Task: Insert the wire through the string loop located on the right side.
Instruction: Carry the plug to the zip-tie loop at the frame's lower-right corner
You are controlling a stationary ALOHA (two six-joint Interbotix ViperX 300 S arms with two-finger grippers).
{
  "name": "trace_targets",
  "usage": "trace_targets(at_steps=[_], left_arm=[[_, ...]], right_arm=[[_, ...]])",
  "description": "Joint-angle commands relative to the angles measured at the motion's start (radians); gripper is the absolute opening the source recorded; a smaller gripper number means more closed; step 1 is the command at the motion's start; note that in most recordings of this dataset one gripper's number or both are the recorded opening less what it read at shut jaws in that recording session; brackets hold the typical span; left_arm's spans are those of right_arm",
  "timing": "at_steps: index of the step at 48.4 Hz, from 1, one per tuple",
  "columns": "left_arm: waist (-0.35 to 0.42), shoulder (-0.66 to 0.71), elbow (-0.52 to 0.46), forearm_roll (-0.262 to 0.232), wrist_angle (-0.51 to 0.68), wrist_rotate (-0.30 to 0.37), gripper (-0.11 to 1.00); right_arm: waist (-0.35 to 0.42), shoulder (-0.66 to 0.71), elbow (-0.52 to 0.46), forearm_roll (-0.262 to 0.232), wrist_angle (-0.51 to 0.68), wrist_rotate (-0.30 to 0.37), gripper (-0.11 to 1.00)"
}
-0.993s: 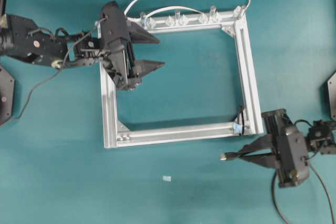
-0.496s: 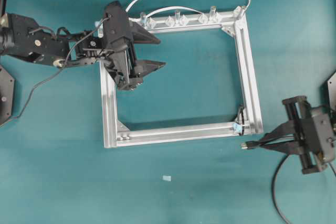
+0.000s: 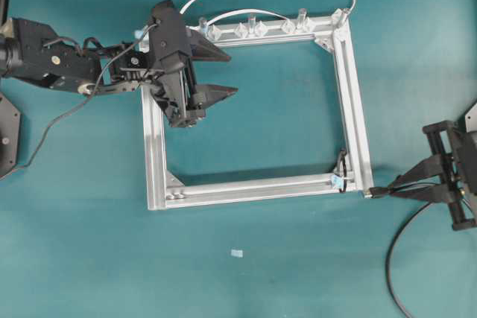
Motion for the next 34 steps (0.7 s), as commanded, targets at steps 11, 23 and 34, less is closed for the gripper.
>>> trace_targets(at_steps=[11,23,34], left_arm=[[-0.002,-0.009,-0.028,0.000,0.011,-0.008,0.74],[0.000,-0.011,-0.029,0.000,0.015,-0.008,0.74],[0.000,-0.009,-0.031,0.000,0.015,-0.008,0.74]], right_arm=[[-0.015,-0.051,0.023,-0.005,0.008,-0.003,0.12],[-0.060,-0.051,0.025,-0.005,0.008,-0.005,0.12],[-0.095,-0.051,0.025,-0.006,0.009,-0.006,0.12]])
